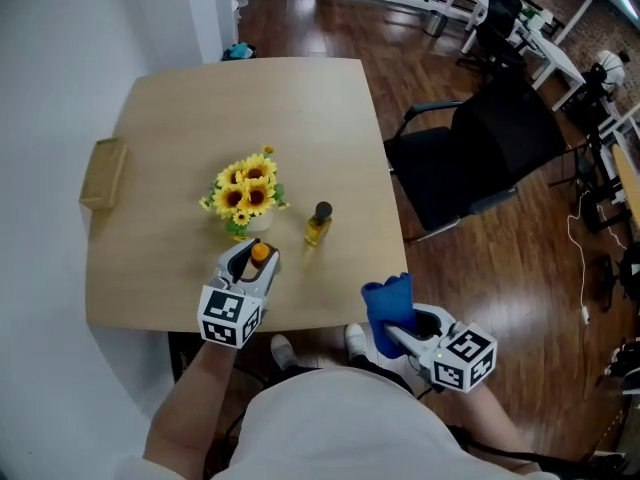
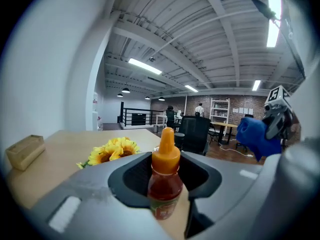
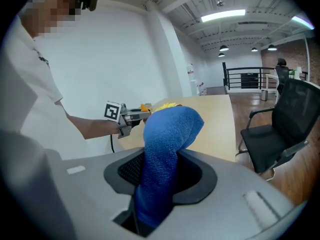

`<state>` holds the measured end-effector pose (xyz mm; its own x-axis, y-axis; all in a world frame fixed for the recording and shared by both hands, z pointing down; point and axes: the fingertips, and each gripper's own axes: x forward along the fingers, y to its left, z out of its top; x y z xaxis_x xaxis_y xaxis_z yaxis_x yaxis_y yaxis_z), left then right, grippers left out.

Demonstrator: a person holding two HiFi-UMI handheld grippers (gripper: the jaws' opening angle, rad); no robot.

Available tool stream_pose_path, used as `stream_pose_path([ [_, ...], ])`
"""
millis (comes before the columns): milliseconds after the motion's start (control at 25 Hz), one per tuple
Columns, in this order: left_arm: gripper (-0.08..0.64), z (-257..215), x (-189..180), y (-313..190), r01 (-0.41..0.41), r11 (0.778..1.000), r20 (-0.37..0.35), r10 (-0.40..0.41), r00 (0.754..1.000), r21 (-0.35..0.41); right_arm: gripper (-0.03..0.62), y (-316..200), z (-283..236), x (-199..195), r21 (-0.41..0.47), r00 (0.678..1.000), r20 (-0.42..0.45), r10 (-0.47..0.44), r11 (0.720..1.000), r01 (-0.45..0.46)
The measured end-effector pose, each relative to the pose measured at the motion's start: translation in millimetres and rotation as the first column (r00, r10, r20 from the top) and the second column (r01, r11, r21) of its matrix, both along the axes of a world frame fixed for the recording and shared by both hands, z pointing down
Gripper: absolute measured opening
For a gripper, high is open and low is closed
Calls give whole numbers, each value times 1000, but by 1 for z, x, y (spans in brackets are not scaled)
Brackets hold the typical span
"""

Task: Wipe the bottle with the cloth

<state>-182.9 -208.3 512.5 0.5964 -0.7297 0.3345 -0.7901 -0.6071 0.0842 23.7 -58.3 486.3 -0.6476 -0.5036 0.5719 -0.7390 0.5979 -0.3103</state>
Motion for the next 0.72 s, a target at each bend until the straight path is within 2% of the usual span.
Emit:
stream_pose_path([
  [320,164,71,-6,-34,92,995,50,-90,995,-33,153,7,-7,29,-10,997,-54,51,999,-51],
  [640,172,78,-1,-38,115,993,88,-113,990,-15,153,-3,0,43,-23,998,-59,0,1000,-1],
  [720,215,69,-2,-35,148,989,110,-146,983,-5,153,-9,-3,46,-10,997,-62,-39,999,39],
])
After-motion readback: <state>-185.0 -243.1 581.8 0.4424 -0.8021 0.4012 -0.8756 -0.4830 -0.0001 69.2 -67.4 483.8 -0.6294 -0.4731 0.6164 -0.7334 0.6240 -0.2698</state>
